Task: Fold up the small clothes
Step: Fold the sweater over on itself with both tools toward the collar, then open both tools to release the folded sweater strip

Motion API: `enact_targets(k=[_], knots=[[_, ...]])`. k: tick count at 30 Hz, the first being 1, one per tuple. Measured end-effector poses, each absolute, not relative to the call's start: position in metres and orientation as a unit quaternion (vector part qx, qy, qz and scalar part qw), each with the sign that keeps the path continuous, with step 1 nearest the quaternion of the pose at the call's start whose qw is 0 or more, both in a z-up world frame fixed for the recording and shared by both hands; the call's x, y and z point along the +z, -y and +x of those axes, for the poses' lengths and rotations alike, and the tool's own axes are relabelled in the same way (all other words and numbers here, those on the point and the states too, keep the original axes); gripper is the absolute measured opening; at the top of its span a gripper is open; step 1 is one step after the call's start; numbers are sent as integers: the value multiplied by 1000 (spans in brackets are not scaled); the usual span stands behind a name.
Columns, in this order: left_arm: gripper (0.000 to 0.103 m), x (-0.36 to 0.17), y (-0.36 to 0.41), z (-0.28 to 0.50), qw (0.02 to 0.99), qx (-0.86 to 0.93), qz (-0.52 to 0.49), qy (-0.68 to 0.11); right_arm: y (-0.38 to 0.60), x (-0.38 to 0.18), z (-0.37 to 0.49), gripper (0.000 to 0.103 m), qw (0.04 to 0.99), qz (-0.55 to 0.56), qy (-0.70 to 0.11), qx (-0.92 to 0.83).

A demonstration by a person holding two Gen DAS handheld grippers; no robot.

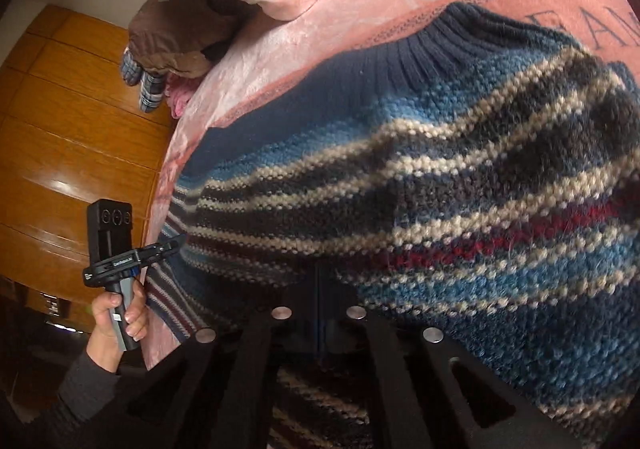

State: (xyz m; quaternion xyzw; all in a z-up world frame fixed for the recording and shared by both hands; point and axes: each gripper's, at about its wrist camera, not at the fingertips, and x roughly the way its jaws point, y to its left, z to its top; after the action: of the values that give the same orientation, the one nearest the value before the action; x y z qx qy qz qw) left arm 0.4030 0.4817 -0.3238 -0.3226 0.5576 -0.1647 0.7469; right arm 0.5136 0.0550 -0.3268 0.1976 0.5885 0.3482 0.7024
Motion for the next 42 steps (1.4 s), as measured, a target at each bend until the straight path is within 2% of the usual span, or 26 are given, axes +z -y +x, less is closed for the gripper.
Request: enact_targets(k=[1,2,3,4,7,9,10,11,12,13,14,15,17,21,22,23,25,27,28,29,30,32,34,36,38,42], knots=[[0,-321,-484,400,749,-159,-330,-551,-53,-322,513,0,704,203,-590,340],[17,-313,-484,395,755,-157,-332,-543,-53,-312,508,3,708,205,-582,344],[25,-303,-483,388,758,-168,-338,-532,-53,-302,501,3,707,208,-574,358],[29,-293,-478,379,761,-185,-343,-519,-53,-296,492,3,701,217,-569,372],[31,-281,-456,347,758,-234,-349,-498,-67,-302,465,3,682,211,-578,395],[30,-298,-437,340,756,-215,-325,-525,-77,-325,457,0,679,198,-597,378],[24,-314,-436,336,749,-201,-331,-537,-77,-335,456,0,680,205,-597,373],[10,-325,-437,334,746,-191,-338,-542,-75,-338,457,0,680,217,-594,370],[8,-329,-441,333,746,-180,-347,-540,-74,-336,457,0,678,225,-597,365],[14,-327,-445,332,742,-178,-363,-535,-72,-328,456,3,679,226,-597,362],[31,-319,-447,329,744,-182,-375,-522,-68,-316,453,9,686,219,-590,366],[36,-309,-448,324,748,-191,-379,-510,-60,-303,448,12,695,213,-580,368],[37,-290,-449,312,759,-205,-373,-492,-33,-284,438,12,711,216,-561,365],[37,-300,-462,289,762,-171,-363,-509,45,-290,425,12,736,248,-555,297],[28,-313,-470,285,757,-155,-365,-519,61,-302,424,8,739,252,-564,268],[12,-324,-479,283,752,-149,-370,-525,72,-315,424,0,738,253,-572,253],[3,-335,-493,281,740,-138,-395,-528,79,-327,426,0,728,267,-578,255],[12,-332,-501,280,728,-141,-411,-529,79,-310,425,1,739,253,-573,248],[37,-324,-506,277,725,-152,-417,-526,80,-298,422,3,753,239,-564,241],[56,-314,-514,275,724,-161,-422,-521,82,-286,419,12,766,222,-557,231],[62,-304,-522,272,725,-166,-425,-515,79,-273,416,15,781,193,-552,221],[81,-282,-546,266,733,-165,-427,-504,60,-244,403,24,818,92,-531,201],[91,-268,-570,265,736,-146,-429,-503,23,-219,378,55,848,-44,-493,190],[91,-266,-595,271,731,-123,-427,-518,-17,-213,338,71,853,-157,-456,198],[91,-269,-611,285,721,-111,-432,-531,-63,-219,304,70,843,-237,-430,222],[91,-282,-628,309,703,-103,-448,-543,-142,-243,252,70,826,-323,-382,261]])
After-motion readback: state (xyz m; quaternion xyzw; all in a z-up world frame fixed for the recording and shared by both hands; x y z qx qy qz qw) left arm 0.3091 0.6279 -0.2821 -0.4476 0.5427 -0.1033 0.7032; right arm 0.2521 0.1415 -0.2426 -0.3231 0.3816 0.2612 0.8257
